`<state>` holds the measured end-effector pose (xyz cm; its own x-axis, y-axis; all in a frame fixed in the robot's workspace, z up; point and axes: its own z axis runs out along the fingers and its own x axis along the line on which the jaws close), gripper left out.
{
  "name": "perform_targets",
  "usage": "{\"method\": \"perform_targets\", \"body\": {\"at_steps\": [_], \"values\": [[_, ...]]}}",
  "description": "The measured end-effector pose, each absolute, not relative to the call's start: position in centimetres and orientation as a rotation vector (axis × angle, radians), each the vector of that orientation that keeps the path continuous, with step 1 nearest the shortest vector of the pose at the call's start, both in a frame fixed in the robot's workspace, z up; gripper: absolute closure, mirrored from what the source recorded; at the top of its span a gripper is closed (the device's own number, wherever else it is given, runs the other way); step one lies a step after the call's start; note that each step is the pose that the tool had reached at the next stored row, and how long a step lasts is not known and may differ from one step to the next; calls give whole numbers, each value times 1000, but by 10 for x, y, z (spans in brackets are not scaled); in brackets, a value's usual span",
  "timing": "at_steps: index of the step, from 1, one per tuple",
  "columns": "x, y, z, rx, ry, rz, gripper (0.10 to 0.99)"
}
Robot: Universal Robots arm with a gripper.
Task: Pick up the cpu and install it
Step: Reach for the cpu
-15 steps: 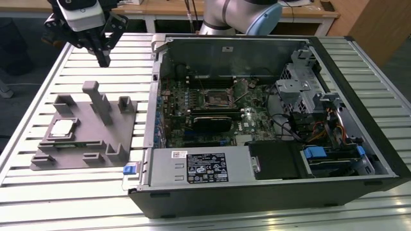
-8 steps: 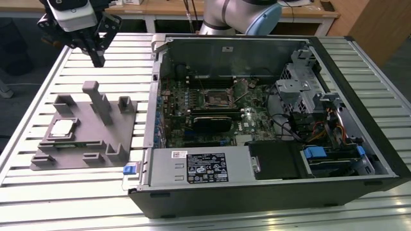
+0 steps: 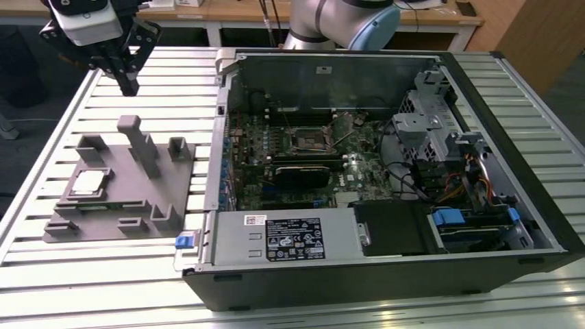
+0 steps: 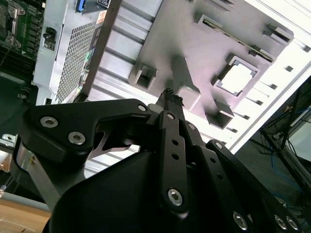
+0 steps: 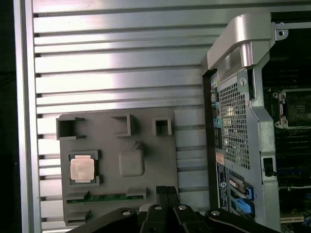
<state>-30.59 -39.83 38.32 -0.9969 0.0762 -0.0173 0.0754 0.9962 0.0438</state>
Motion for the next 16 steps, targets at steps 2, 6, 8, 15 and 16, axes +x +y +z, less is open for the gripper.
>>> {"method": "perform_targets", "body": {"at_steps": [2,6,8,15,16], "values": [[-309,-398,383,119,3120,67,980],[-314,-398,383,119,3121,67,980],[-317,-398,383,119,3121,67,980],[-326,-398,382,119,3123,67,980],[-328,-398,382,119,3123,67,980]]}}
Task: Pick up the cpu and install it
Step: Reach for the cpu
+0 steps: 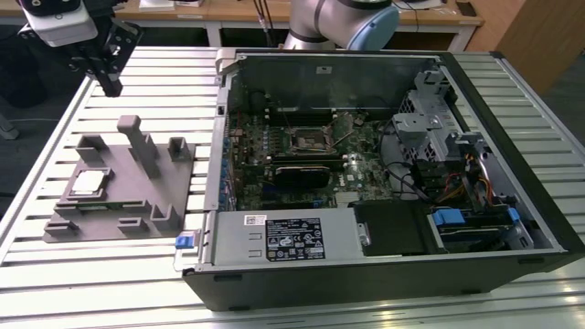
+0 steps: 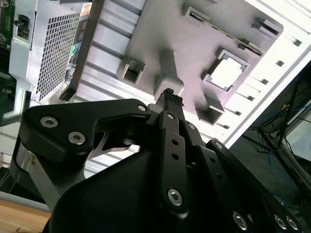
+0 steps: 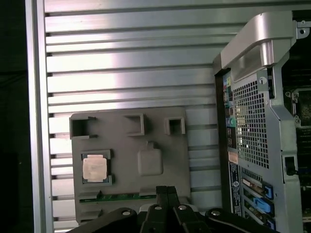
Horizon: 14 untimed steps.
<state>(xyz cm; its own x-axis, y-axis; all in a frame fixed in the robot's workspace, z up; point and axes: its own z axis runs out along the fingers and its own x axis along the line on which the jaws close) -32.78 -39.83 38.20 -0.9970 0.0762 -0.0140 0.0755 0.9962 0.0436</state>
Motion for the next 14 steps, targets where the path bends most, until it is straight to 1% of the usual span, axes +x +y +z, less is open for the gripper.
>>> {"method": "perform_targets", "body": {"at_steps": [14], "values": [[-346,-398,381,119,3125,67,980]]}}
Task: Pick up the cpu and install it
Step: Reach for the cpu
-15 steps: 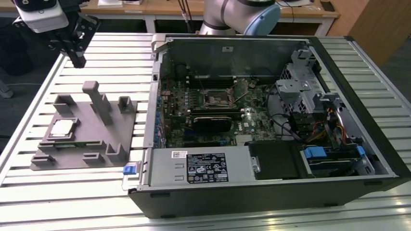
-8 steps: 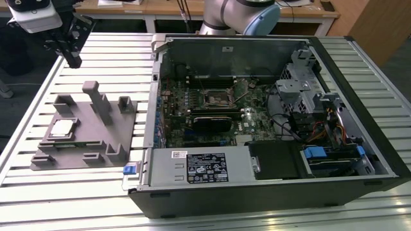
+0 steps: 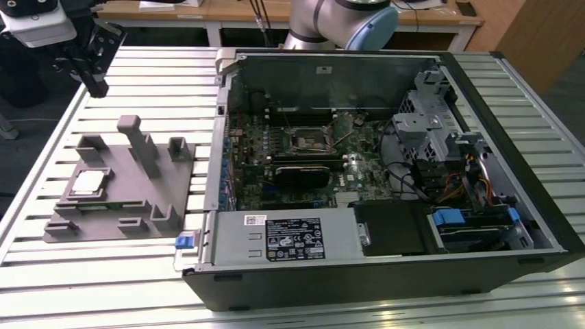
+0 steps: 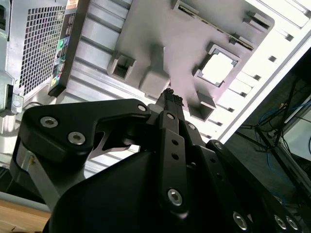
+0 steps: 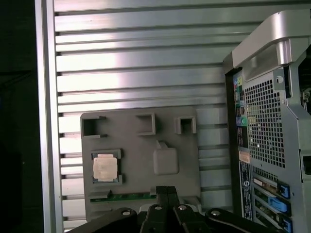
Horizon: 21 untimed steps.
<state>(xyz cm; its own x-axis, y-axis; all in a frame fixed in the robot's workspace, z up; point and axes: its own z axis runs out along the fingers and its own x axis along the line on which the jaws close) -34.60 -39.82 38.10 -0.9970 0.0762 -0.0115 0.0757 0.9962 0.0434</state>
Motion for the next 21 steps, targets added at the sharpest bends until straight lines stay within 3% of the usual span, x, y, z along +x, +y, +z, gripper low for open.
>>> {"method": "perform_targets", "body": {"at_steps": [21], "values": [[-373,-398,380,119,3128,67,980]]}}
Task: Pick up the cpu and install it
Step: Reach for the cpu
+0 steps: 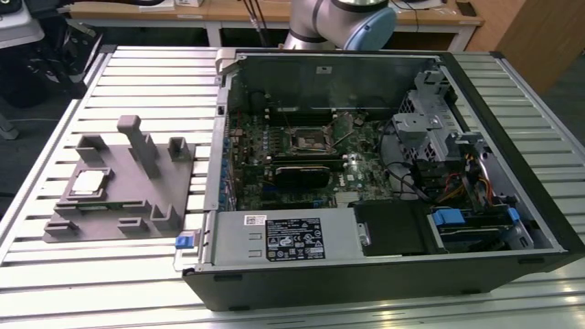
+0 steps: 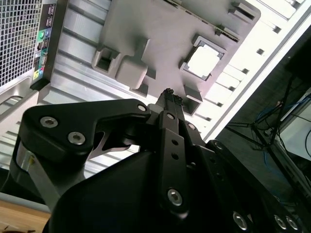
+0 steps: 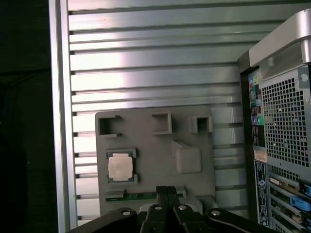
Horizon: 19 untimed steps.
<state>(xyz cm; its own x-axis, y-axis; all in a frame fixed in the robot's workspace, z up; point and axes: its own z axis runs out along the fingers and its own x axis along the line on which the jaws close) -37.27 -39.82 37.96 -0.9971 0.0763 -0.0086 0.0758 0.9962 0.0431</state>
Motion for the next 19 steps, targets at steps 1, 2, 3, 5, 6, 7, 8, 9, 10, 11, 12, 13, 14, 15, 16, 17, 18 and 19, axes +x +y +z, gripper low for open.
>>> {"method": "perform_targets", "body": {"at_steps": [1,2,3,5,6,7,8,9,10,11,12,13,14,15,16,17,18,19], "values": [[-374,-398,380,119,3128,67,980],[-375,-398,379,119,3129,67,980],[-376,-398,379,119,3129,67,980],[-379,-398,379,119,3129,67,980],[-380,-398,379,119,3129,67,980],[-382,-398,379,119,3129,67,980],[-383,-398,379,119,3129,67,980],[-384,-398,379,119,3129,67,980],[-386,-398,379,119,3129,67,980],[-387,-398,379,119,3129,67,980],[-389,-398,379,119,3129,67,980],[-391,-398,378,119,3129,67,980],[-393,-398,378,119,3129,67,980],[-395,-398,378,119,3129,67,980],[-398,-398,378,119,3129,67,980],[-400,-397,377,119,3129,67,980],[-402,-397,377,119,3129,67,980],[-404,-397,377,119,3129,67,980]]}}
